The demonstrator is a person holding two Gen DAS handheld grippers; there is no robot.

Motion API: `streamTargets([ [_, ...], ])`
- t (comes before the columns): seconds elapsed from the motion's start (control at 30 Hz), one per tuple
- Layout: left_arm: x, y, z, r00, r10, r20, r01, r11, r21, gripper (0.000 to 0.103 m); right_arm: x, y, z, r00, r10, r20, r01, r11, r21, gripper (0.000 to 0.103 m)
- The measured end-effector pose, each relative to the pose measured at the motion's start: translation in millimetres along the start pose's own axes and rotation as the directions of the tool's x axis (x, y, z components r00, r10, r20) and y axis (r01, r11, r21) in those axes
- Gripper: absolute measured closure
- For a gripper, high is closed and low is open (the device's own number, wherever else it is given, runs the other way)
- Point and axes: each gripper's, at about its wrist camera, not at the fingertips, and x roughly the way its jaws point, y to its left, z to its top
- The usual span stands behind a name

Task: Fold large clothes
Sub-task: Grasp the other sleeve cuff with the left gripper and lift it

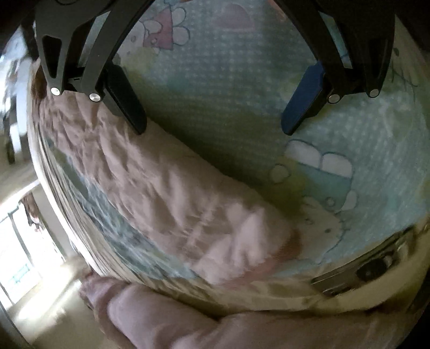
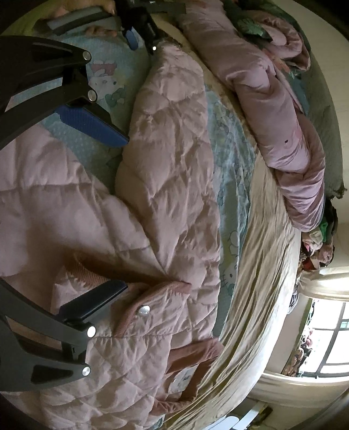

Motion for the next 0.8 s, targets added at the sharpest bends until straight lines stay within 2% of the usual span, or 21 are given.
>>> streamTargets([
  [0.27,4.4,10.6,15.6,0.999,-0.026,0.029,0.03,0.989,-0.142,0.009,4.0,-0.8,0.0,1.0,0.015,0.006,-0.015,1.0,0.014,0.004],
  [0.43,13.2,4.1,29.4,0.997,0.015,0.071,-0.002,0.985,-0.172,0.01,7.8,0.0,-1.3,0.999,0.033,0.0,-0.033,0.999,0.022,0.004],
  [0.47,14.3,1.4,33.8,0.996,0.023,0.082,-0.009,0.985,-0.173,0.02,7.9,-0.4,-2.0,0.999,0.036,0.0,-0.036,0.999,0.026,0.004],
  [0.5,16.0,-0.6,38.6,0.995,0.022,0.095,-0.005,0.985,-0.173,0.035,7.9,-1.0,-2.7,0.999,0.036,0.001,-0.036,0.999,0.029,0.004],
  [0.53,18.5,-4.0,43.8,0.995,0.011,0.099,0.006,0.985,-0.174,0.059,7.8,-1.2,-3.3,0.999,0.039,0.001,-0.039,0.999,0.029,0.004],
  [0.6,21.9,-11.6,53.1,0.995,0.028,0.098,-0.011,0.985,-0.17,0.072,7.2,-1.7,-4.0,0.999,0.043,0.001,-0.043,0.999,0.029,0.004],
  [0.67,18.0,-21.1,59.2,0.994,0.019,0.111,-0.003,0.99,-0.142,0.091,4.4,-2.3,-4.7,0.999,0.048,0.001,-0.048,0.999,0.023,0.004],
  [0.7,11.8,-24.7,59.6,0.992,0.001,0.124,0.015,0.991,-0.133,0.094,1.7,-3.0,-5.5,0.999,0.049,0.004,-0.049,0.999,0.02,0.004],
  [0.8,-20.5,-46.6,61.3,0.982,-0.057,0.182,0.069,0.996,-0.063,0.095,-9.8,-10.3,-8.2,0.999,0.045,0.011,-0.045,0.998,0.032,0.004],
])
